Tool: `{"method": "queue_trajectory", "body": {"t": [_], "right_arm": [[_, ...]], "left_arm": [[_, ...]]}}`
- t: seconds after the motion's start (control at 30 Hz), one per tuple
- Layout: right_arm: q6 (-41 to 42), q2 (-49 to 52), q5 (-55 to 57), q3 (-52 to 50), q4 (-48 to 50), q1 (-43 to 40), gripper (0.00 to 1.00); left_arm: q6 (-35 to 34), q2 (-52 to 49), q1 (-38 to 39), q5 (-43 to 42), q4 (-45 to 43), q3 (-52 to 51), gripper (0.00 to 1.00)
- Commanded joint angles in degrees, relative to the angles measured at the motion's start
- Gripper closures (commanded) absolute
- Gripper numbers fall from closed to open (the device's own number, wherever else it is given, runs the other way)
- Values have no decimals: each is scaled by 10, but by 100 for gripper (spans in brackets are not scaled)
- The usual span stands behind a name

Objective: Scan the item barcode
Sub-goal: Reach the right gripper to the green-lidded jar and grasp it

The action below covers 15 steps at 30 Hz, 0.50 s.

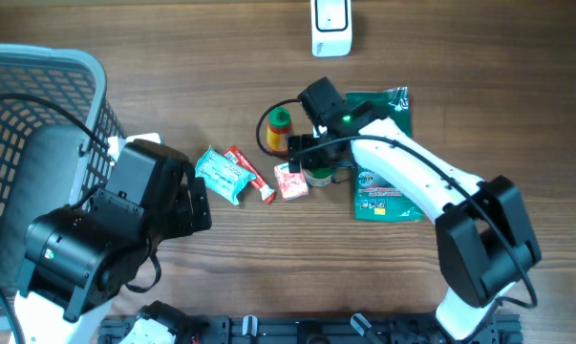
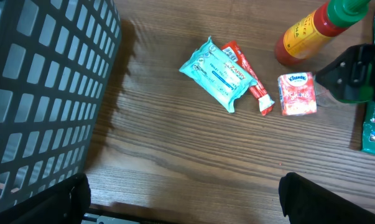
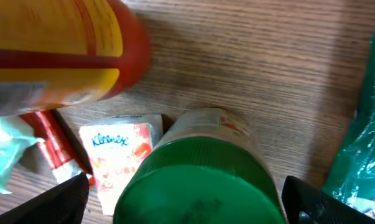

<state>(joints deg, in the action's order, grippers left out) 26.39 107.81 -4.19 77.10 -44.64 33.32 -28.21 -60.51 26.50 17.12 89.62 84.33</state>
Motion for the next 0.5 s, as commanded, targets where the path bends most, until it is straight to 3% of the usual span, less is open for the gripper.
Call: {"method": "queue_trajectory", "body": {"t": [0.0,0.2,0.37,0.47], "right_arm": [[-7,30,27,10,0,2,1],[27,38,20,9,-2,2,21],[75,22,-19,23,-34,-12,30],[113,-10,-45,38,-54,-34,30]], "left_arm": [[-8,1,-2,7,-2,-1,0],[-8,1,-2,7,-2,-1,0],[-8,1,-2,7,-2,-1,0],[-8,1,-2,7,-2,-1,0]]}}
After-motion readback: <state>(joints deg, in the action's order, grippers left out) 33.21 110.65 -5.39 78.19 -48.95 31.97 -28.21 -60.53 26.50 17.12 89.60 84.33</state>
